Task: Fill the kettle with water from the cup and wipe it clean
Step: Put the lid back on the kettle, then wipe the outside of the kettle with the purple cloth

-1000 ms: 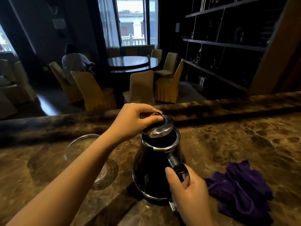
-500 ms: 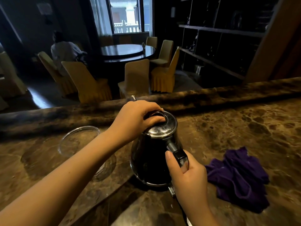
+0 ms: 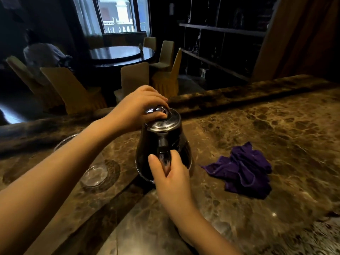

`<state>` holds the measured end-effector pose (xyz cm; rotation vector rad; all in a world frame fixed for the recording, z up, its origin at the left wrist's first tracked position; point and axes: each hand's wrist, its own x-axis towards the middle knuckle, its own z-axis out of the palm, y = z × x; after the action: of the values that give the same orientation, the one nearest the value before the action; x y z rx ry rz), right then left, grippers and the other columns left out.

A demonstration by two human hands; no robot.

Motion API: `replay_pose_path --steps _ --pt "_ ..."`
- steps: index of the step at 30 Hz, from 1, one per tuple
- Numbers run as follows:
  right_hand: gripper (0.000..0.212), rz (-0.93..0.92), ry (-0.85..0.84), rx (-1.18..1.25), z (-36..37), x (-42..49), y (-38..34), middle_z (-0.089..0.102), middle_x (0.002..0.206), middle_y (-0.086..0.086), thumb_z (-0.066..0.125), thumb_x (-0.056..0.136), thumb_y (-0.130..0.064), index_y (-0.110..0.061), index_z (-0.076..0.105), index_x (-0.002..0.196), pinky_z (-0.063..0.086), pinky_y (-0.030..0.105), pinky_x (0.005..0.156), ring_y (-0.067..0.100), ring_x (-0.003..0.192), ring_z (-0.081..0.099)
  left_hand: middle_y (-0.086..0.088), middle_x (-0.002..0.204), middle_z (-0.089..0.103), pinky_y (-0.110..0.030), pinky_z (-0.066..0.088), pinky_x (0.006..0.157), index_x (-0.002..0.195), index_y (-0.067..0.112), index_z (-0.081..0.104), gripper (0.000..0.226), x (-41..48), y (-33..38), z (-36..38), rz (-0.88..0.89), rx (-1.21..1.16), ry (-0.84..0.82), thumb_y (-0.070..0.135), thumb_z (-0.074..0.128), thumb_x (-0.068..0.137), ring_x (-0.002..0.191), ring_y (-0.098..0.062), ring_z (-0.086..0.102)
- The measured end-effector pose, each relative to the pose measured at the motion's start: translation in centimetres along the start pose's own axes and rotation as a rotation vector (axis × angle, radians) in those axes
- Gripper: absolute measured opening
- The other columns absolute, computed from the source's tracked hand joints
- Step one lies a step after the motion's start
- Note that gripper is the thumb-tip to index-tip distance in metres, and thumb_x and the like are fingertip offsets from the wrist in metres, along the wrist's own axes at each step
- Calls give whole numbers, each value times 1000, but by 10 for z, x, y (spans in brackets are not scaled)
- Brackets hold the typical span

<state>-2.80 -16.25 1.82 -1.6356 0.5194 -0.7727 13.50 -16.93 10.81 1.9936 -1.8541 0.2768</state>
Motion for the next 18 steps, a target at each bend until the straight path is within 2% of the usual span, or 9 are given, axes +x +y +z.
replay_pose_path --steps 2,3,5,6,9,11,14,16,18 --pt "25 15 -97 -76 -5 -5 6 59 95 -10 50 87 -47 -27 51 103 45 17 71 2 87 57 -5 121 60 -29 34 90 118 19 58 38 -8 9 1 -32 86 111 29 59 82 116 -24 44" --pt "30 2 -112 -138 -14 -5 10 58 99 -9 46 87 -53 -28 51 103 43 14 75 1 91 55 -5 117 60 -25 32 87 118 18 56 37 -16 16 3 -83 73 217 31 57 83 111 -22 45" --pt "35 -96 -51 -304 -44 -3 16 57 96 -10 38 88 -57 -28 56 96 39 11 75 -1 90 52 -1 100 59 -20 35 74 106 17 57 27 -42 40 8 -216 -81 446 35 55 86 94 -17 49" --pt "35 -143 6 -438 -65 0 22 58 93 -9 37 88 -54 -27 58 93 39 15 77 2 90 52 0 91 58 -22 39 69 98 17 56 24 -57 52 13 -275 -182 511 37 54 85 84 -16 51" --pt "34 -94 141 -1066 -136 10 37 63 98 -2 43 88 -47 -20 63 95 43 36 83 20 97 52 2 78 55 -29 45 59 88 21 48 33 -94 81 33 -446 -338 447 52 53 79 70 -14 54" --pt "34 49 59 -1301 -168 11 45 62 106 4 51 85 -47 -20 62 102 42 41 86 27 103 49 3 79 56 -29 46 58 91 22 47 40 -102 90 46 -542 -365 336 57 56 75 70 -10 55" --pt "43 70 -149 -1407 -184 2 57 54 119 1 62 79 -47 -21 58 114 37 40 90 26 113 42 7 72 58 -15 40 53 85 21 51 26 -97 98 55 -608 -432 265 43 60 77 63 -1 55" --pt "37 -25 -146 -1418 -186 -2 65 57 115 3 71 75 -36 -19 62 108 39 41 84 27 108 47 2 65 58 -11 39 49 75 13 54 22 -94 99 58 -626 -486 273 33 60 81 58 1 54" --pt "21 -159 -49 -1385 -190 -3 72 65 98 4 76 72 -20 -17 66 90 41 39 73 28 94 55 -6 69 62 -13 41 50 77 7 57 24 -96 95 60 -643 -515 283 31 58 83 60 -5 57"
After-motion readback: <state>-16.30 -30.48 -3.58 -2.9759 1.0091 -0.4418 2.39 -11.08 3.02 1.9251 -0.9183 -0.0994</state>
